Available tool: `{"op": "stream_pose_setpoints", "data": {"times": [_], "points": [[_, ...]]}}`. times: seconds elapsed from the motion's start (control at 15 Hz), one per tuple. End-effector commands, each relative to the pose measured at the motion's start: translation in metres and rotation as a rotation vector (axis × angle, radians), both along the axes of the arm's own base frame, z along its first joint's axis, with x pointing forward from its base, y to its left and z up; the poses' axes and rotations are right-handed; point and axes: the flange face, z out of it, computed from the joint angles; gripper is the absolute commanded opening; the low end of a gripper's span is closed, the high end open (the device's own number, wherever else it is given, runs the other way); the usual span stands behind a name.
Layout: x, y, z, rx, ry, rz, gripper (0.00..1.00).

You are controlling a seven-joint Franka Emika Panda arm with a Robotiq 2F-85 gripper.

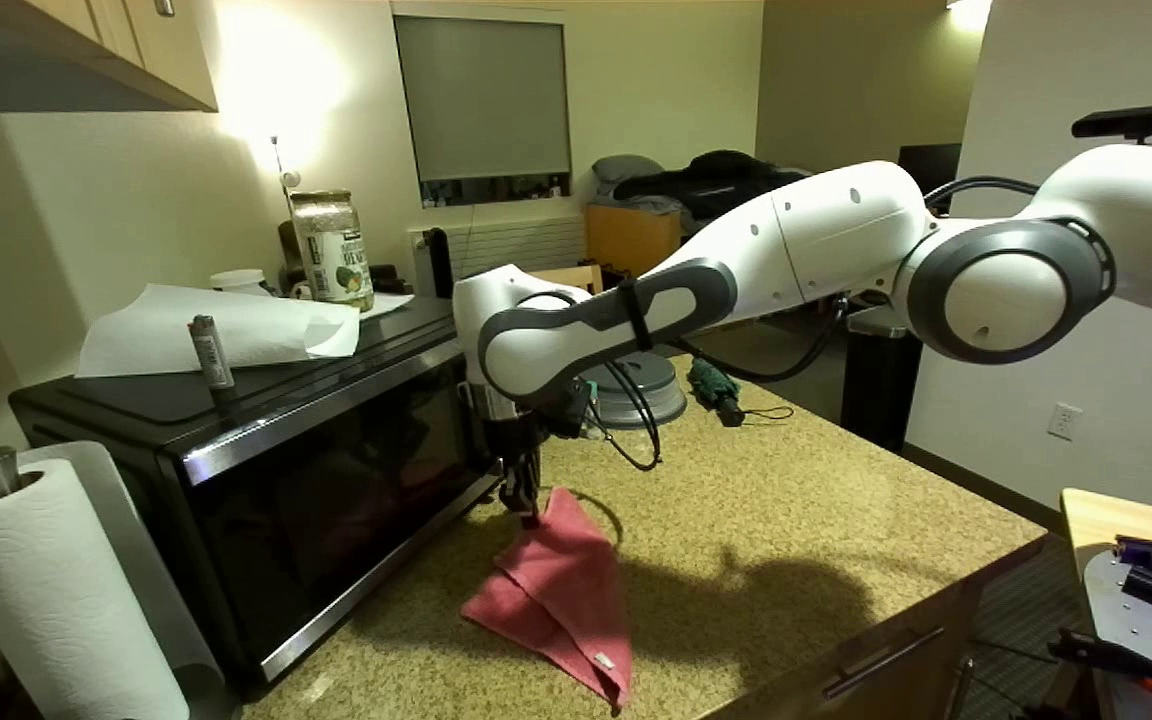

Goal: Spread the cloth on the table

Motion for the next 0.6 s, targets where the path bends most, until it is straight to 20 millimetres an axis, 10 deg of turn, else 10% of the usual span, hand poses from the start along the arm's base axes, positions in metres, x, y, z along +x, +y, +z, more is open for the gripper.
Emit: {"op": "stream_pose_setpoints", "data": {"times": [0.0, 0.53], "points": [[0.002, -0.002, 0.011, 0.013, -0.001, 0.013, 0.05], [0.016, -0.007, 0.096, 0.043, -0.144, -0.053, 0.05]]}}
